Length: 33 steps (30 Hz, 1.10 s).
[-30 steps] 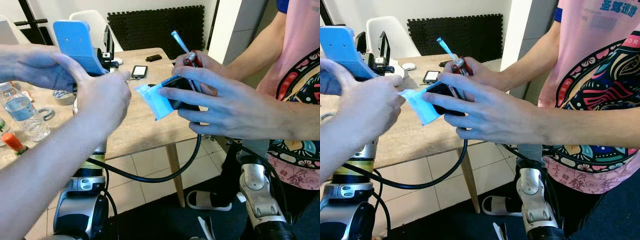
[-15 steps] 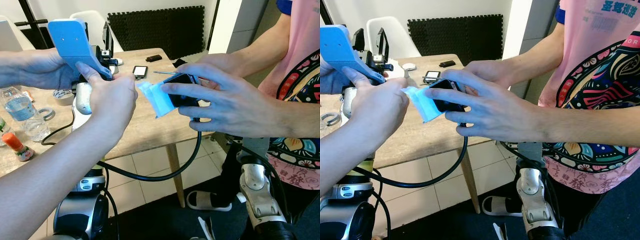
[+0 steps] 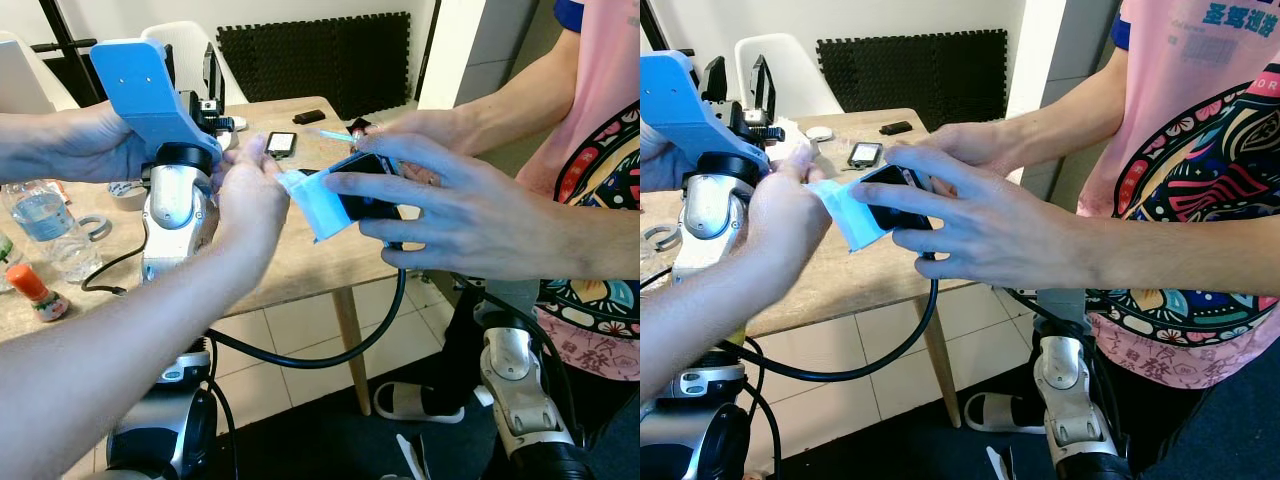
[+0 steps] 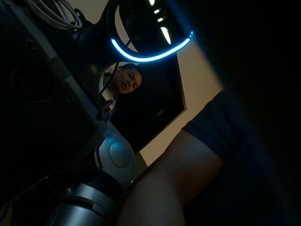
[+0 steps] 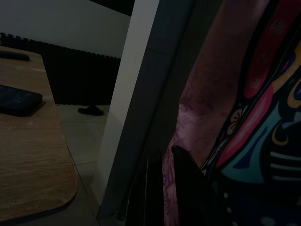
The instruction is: Restocking fridge
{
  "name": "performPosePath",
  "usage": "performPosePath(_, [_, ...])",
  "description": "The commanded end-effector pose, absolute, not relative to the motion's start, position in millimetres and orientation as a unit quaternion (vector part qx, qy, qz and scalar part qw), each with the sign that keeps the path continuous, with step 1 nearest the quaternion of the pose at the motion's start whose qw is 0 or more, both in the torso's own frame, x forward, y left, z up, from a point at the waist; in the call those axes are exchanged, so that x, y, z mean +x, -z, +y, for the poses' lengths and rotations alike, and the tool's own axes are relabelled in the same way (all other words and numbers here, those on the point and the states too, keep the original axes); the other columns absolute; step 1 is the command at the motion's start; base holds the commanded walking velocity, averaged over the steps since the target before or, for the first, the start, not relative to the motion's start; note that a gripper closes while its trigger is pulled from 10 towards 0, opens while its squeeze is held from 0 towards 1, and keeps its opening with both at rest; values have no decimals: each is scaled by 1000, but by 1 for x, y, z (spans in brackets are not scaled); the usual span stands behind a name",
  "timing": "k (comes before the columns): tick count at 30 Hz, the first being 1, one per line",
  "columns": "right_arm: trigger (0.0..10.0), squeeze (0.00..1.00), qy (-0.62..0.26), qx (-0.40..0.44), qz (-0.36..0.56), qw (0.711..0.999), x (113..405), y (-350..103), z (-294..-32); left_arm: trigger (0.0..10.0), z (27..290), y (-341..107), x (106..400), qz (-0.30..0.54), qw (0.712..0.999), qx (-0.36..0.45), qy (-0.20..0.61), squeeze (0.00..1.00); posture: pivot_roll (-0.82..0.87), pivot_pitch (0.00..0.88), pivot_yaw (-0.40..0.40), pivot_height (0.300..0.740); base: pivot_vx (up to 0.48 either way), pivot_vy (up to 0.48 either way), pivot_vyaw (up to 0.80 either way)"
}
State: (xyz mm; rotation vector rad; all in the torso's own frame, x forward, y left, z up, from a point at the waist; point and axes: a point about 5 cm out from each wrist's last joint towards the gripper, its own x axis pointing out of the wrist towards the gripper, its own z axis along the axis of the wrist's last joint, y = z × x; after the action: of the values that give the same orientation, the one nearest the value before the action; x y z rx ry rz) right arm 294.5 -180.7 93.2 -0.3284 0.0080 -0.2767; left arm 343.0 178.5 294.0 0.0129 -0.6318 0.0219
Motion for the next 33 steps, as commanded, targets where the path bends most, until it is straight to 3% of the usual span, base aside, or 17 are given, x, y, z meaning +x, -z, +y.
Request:
performPosePath(1, [10000,0,146,-163,23,975,291,-86,-186,10000,179,-285,346,-287,958,13,-12,0,-21,0,-25,740,0,0,0])
performPosePath(33, [10000,0,148,-161,24,975,291,-85,-186,10000,181,-286,346,-290,957,13,-16,0,-22,0,-23,740,0,0,0])
